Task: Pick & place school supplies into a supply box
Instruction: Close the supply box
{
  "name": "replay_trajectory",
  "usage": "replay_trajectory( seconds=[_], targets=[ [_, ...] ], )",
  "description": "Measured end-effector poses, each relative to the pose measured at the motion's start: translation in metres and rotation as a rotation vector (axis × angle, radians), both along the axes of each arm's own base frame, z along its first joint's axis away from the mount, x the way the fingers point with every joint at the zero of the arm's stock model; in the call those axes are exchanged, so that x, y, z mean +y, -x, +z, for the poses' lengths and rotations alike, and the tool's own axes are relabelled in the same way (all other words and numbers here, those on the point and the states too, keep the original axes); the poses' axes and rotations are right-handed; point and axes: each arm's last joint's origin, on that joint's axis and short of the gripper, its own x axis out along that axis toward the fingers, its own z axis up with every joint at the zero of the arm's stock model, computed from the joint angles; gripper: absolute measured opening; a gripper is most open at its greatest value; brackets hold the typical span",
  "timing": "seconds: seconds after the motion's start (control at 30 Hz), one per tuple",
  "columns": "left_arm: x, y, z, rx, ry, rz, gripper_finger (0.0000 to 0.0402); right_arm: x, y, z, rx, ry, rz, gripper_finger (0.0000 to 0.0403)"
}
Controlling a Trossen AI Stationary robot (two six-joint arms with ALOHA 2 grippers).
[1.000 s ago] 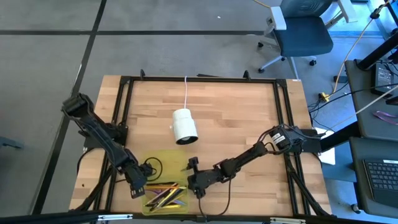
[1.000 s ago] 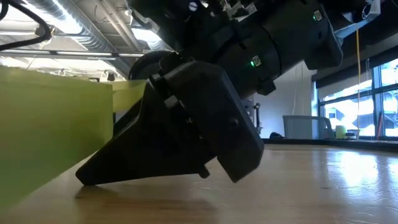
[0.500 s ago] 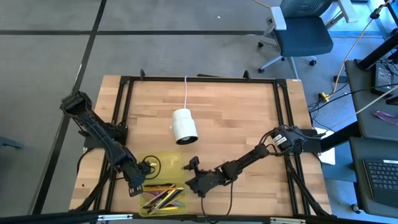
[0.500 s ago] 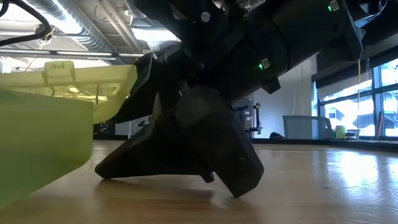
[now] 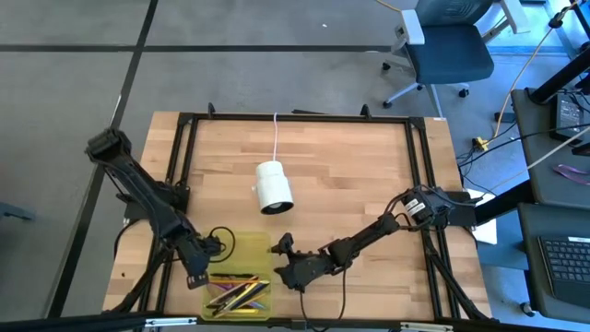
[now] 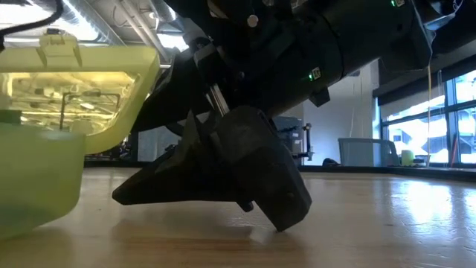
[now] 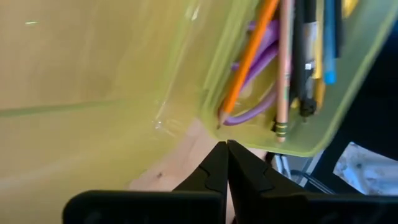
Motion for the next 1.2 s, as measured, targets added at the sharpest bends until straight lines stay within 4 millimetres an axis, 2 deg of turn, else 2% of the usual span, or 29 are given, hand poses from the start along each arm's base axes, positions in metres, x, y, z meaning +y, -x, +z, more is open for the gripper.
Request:
replay_trajectory(
  seconds=[0.27, 0.53, 0.73, 0.93, 1.2],
  targets=[
    [0.004, 0.004, 0.015, -0.066, 0.027, 0.002, 0.0001, 0.0, 0.0, 0.002, 0.0, 0.071, 0.039, 0.0369],
    [0.001, 0.0, 0.036, -0.152, 0.002, -0.019, 0.0001, 0.001, -0.001, 0.003, -0.005, 0.15, 0.084, 0.0369],
    [0.0, -0.002, 0.042, -0.178, -0.005, -0.008, 0.0002, 0.0, -0.002, 0.004, -0.013, 0.21, 0.073, 0.0369],
    [0.0, -0.002, 0.052, -0.168, -0.042, 0.0, 0.0001, -0.001, -0.004, 0.008, -0.068, 0.356, 0.075, 0.0369],
    [0.002, -0.003, 0.077, -0.195, -0.113, -0.013, 0.0002, 0.002, -0.009, 0.022, -0.201, 0.409, 0.096, 0.0369]
  ],
)
